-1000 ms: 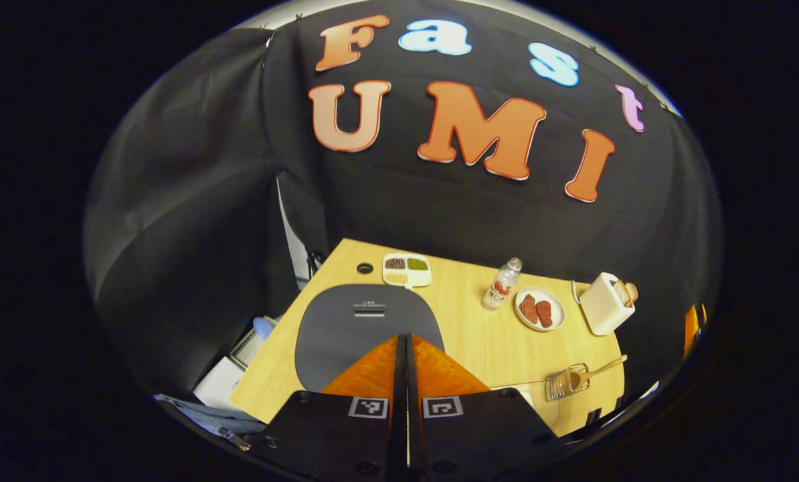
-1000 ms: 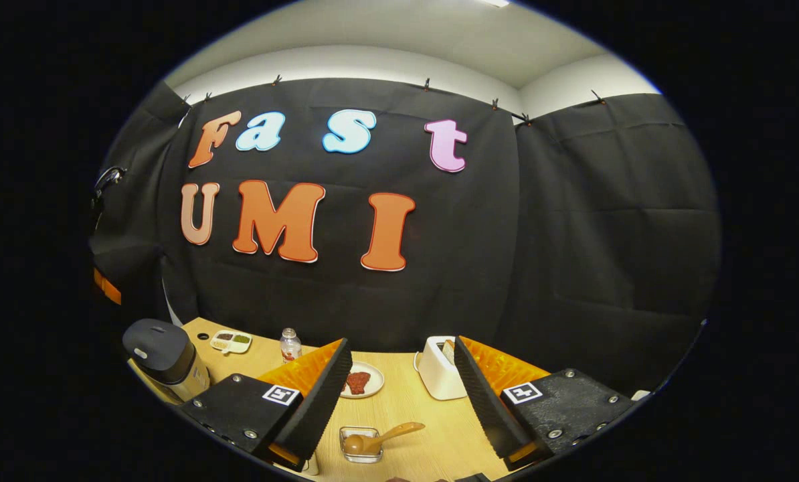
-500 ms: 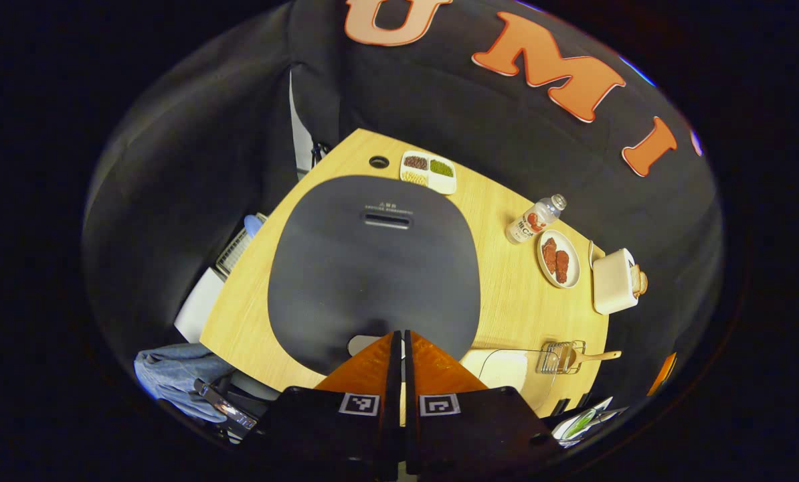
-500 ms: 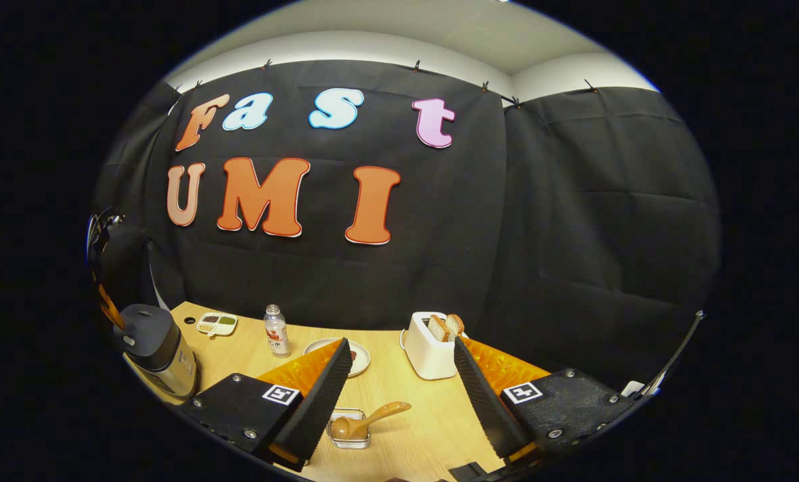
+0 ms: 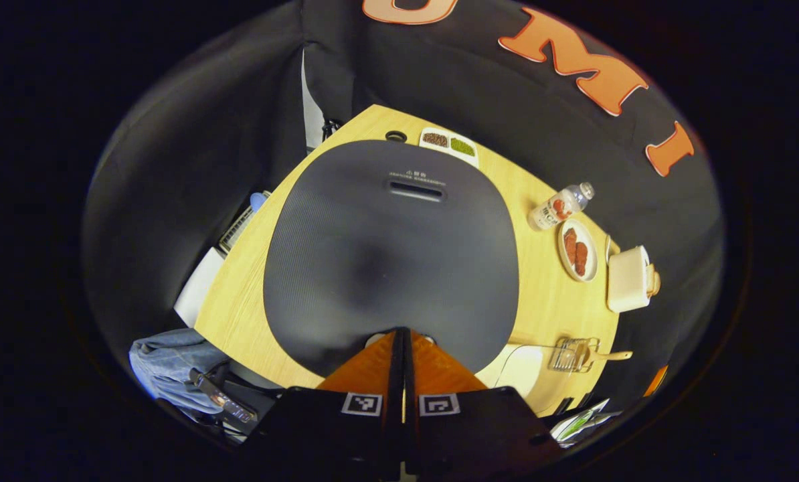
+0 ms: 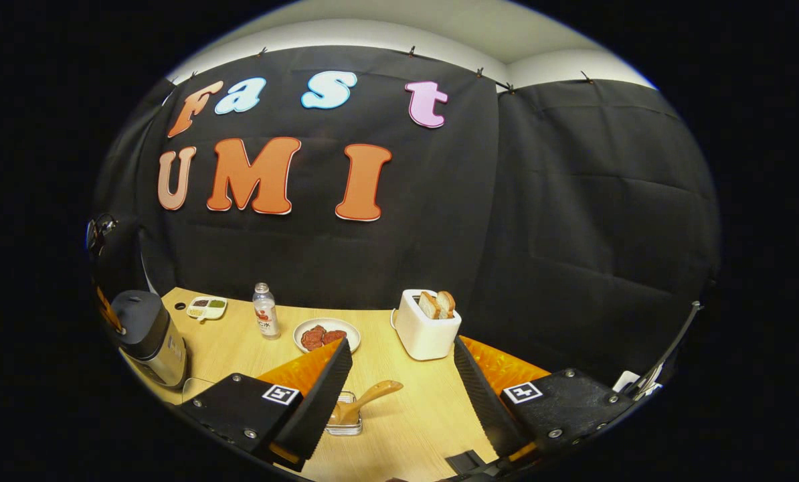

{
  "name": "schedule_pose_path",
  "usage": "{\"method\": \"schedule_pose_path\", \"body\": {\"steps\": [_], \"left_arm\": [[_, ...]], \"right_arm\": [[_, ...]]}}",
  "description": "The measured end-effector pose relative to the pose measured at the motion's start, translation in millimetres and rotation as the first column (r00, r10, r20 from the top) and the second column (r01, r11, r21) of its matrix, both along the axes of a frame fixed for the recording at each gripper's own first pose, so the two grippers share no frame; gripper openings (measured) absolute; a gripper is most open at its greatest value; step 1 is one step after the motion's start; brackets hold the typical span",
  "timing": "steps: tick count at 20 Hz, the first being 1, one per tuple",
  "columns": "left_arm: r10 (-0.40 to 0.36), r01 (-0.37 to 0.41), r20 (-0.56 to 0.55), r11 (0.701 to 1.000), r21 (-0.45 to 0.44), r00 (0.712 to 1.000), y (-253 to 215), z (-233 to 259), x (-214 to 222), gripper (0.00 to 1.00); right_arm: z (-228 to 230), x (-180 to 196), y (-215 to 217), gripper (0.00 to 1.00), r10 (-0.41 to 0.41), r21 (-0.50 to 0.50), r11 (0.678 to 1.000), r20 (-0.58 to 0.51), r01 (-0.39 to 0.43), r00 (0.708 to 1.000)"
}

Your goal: Close the left gripper, press the button to open the rice cooker; take a wooden spoon from the chopstick holder with the right hand, scoop a spoonful of rice and pour it into the rice cooker, then put the wooden spoon back into the chopstick holder.

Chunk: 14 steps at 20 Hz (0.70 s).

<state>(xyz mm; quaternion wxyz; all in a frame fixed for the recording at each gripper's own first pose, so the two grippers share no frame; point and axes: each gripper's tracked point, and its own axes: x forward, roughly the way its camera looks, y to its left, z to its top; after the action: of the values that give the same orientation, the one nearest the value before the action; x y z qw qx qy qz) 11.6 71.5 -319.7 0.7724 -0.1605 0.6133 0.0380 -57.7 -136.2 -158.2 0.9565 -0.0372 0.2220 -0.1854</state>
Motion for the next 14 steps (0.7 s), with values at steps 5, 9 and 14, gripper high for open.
{"method": "schedule_pose_path", "body": {"steps": [5, 9, 14], "left_arm": [[-0.042, 0.039, 0.074, 0.998, 0.047, 0.996, -5, 13, -1, 0.06], [-0.092, 0.070, 0.211, 0.992, 0.107, 0.973, -3, 51, 10, 0.07], [-0.117, 0.010, 0.481, 0.976, 0.219, 0.869, 11, 129, 43, 0.07]], "right_arm": [[-17, -7, -5, 0.95, -0.018, -0.008, 1.000, -0.057, 0.017, 0.998], [-38, -16, -10, 0.95, 0.003, 0.034, 0.999, -0.108, 0.001, 0.994], [-72, -10, -1, 0.95, 0.045, 0.125, 0.992, -0.172, -0.024, 0.984]]}}
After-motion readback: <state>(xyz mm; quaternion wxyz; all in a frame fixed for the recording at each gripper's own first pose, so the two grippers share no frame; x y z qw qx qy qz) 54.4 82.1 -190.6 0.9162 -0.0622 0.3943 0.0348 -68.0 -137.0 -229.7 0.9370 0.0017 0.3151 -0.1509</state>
